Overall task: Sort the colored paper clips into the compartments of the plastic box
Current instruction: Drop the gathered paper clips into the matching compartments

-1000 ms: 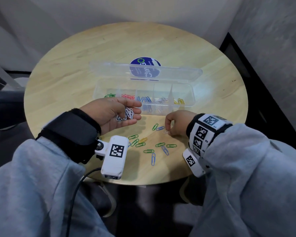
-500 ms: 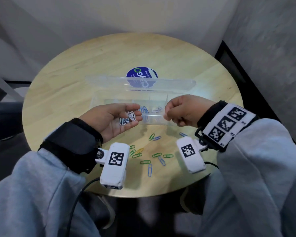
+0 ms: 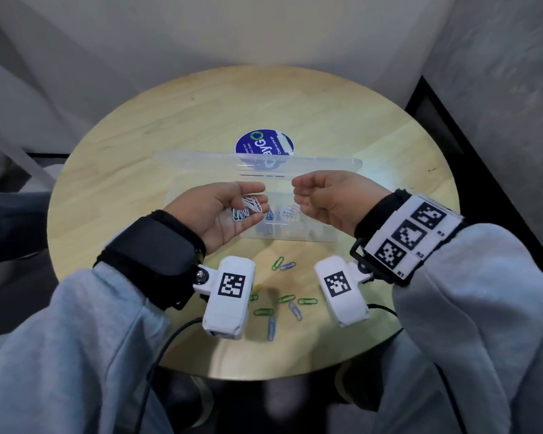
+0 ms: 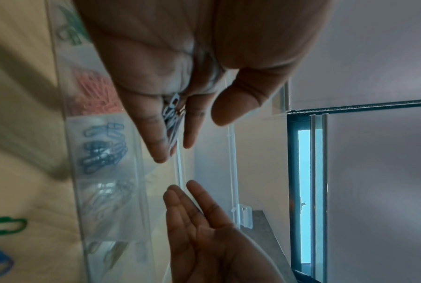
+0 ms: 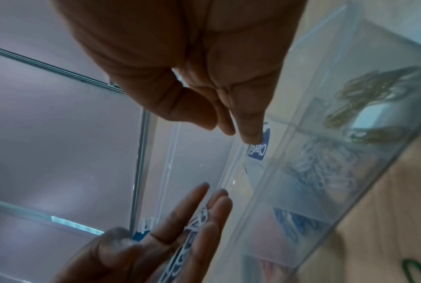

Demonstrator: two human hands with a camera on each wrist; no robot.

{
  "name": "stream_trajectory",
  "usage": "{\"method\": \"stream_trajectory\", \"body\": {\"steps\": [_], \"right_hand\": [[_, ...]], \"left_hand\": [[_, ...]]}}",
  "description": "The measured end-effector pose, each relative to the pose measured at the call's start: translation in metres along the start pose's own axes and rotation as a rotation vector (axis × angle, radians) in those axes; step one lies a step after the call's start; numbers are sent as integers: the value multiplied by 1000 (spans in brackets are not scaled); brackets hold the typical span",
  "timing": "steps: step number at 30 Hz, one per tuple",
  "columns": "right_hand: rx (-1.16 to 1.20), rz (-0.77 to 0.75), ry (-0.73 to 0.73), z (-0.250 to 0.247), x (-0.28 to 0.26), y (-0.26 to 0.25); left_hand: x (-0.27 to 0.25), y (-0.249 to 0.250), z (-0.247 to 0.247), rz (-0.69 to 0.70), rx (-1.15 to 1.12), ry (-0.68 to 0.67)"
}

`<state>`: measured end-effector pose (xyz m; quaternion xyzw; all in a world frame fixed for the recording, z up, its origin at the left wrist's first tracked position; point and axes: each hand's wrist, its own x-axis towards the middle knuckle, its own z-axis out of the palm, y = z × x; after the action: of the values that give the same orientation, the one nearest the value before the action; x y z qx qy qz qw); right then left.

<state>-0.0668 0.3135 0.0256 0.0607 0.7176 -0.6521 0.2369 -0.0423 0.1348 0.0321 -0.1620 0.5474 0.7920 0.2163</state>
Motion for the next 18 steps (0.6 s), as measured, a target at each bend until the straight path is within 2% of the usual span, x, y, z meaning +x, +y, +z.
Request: {"method": "stream_trajectory", "body": {"steps": [5, 10, 18], "right_hand": [[-42, -45, -53, -26, -19, 2], [-124, -36, -65, -47, -37, 10], [-548, 42, -22, -62, -47, 22]], "left_hand": [[17, 1, 26, 53, 33, 36], [30, -9, 51, 89, 159, 139], [18, -14, 49, 227, 508, 148]]}}
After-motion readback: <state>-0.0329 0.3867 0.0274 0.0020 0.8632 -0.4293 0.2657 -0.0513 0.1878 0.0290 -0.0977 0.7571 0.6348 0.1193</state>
